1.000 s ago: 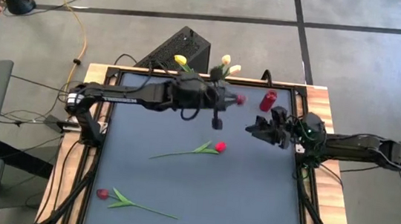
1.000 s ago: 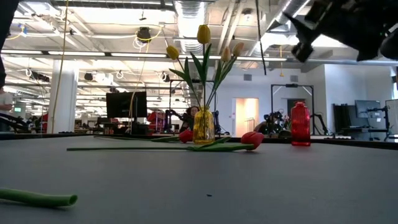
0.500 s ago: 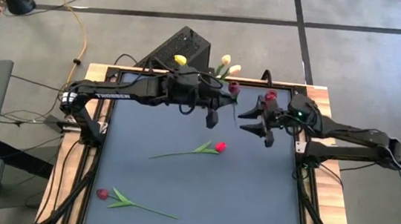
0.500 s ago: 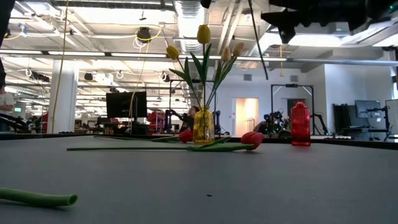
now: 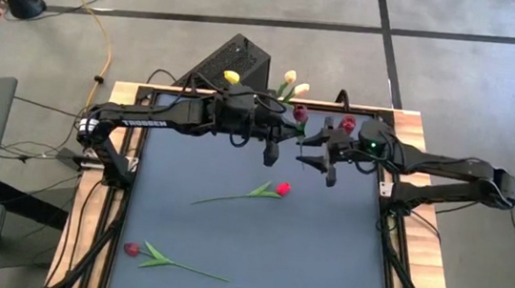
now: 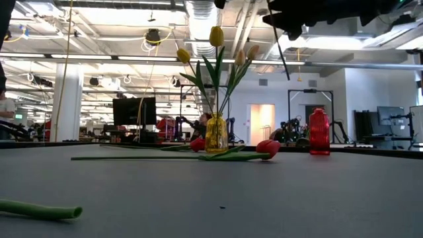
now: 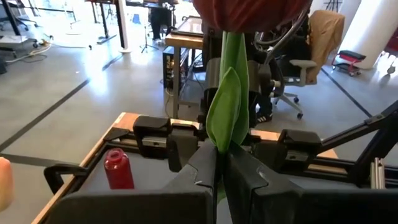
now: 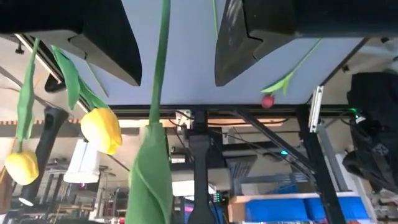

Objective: Sort flowers into vase by color
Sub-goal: Put the right dark red flower into the red vase

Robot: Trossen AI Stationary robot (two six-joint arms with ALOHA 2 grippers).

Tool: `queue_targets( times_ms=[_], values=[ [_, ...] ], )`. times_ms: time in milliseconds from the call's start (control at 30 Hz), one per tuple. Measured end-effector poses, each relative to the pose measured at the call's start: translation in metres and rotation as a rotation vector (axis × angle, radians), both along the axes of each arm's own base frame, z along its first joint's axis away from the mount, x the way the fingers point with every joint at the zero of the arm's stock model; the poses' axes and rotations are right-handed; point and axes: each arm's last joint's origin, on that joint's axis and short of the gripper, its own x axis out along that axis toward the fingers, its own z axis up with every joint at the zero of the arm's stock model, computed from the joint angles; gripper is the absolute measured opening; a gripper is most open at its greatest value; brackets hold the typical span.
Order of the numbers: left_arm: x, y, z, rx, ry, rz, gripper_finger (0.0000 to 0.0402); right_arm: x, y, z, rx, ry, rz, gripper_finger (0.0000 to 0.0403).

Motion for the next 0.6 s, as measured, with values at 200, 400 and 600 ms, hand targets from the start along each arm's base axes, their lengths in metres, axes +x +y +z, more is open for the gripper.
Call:
queue_targets(
  times_ms=[200,400,600],
  values=[
    [-0.0002,0.0001,-0.0012,-0.002,0.013,0.000,0.0000,0.0019,-0.0002,0.0024,-0.003,-0.001,-0.004,0.0191],
    [-0.0004,-0.0001,-0.0020,-0.005,0.021,-0.026,0.0000,0.0019,-0.0008,0.0023,-0.003,0.001,-0.020,0.0115],
    [-0.0003,0.0001,-0.0012,-0.005,0.012,-0.017,0.0002,0.0019,-0.0008,0.0022,0.013,0.001,-0.022,0.0035]
  ],
)
